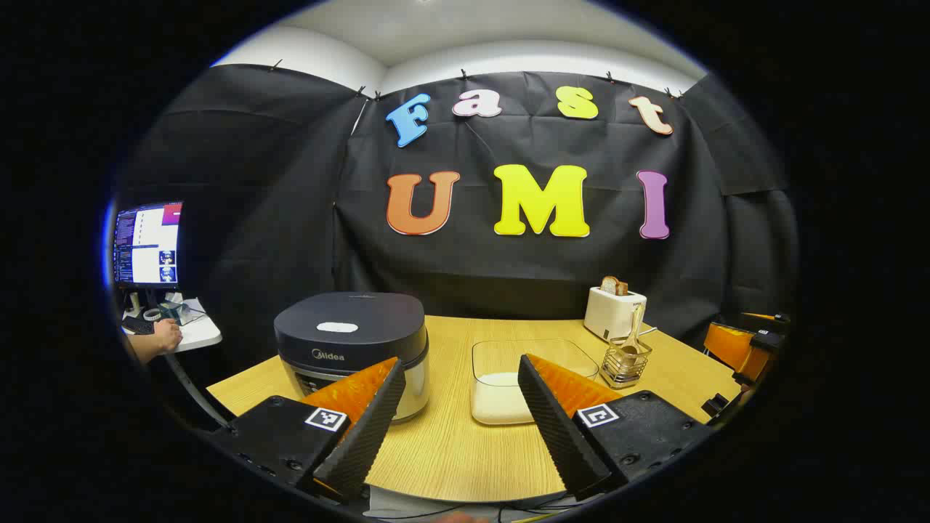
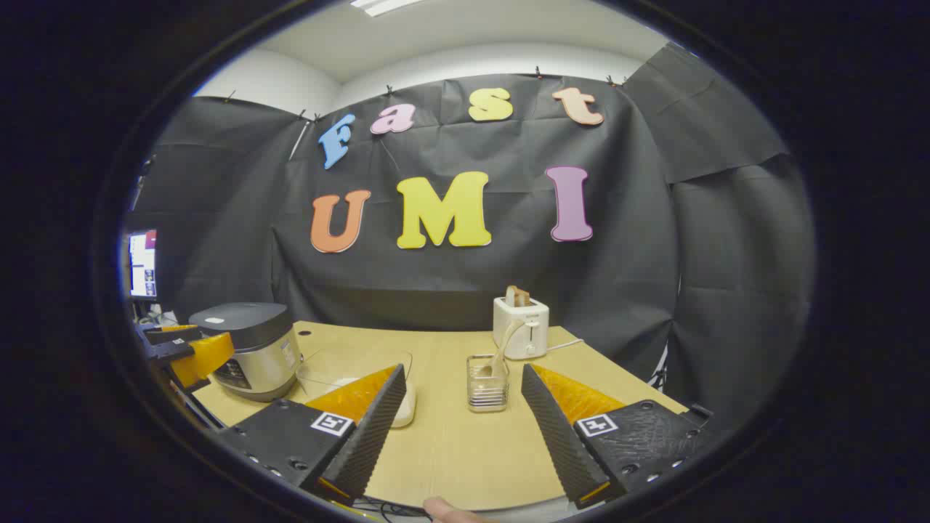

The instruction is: Close the left gripper, press the button to open the rice cooker; take a wooden spoon from the chopstick holder with the right hand, scoop a spoonful of rice and pour it into the rice cooker, then put the wooden spoon back into the chopstick holder.

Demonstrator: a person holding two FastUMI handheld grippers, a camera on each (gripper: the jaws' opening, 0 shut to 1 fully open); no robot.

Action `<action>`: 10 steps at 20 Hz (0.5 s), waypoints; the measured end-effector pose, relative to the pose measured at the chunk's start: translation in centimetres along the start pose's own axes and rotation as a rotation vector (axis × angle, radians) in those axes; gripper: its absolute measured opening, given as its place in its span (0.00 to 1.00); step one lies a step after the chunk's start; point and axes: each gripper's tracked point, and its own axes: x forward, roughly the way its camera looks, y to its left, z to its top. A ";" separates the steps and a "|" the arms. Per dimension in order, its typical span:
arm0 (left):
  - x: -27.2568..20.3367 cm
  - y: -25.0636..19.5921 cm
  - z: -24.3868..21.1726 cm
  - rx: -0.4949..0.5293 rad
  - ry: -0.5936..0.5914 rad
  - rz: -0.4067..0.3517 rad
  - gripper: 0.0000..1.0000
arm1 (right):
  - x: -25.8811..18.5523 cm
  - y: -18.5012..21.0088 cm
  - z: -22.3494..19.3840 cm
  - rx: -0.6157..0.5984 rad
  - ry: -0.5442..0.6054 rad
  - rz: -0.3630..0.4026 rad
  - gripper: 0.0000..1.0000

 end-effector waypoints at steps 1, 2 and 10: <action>0.1 0.0 0.0 0.000 0.000 0.001 0.99 | 0.2 0.0 -0.1 0.001 -0.001 -0.002 0.96; 0.0 0.0 0.0 -0.001 0.000 0.001 0.99 | 0.1 0.0 0.0 0.000 -0.003 -0.004 0.96; 0.4 1.6 0.5 0.019 -0.009 0.028 0.99 | 0.0 -0.3 0.3 0.004 -0.012 -0.012 0.95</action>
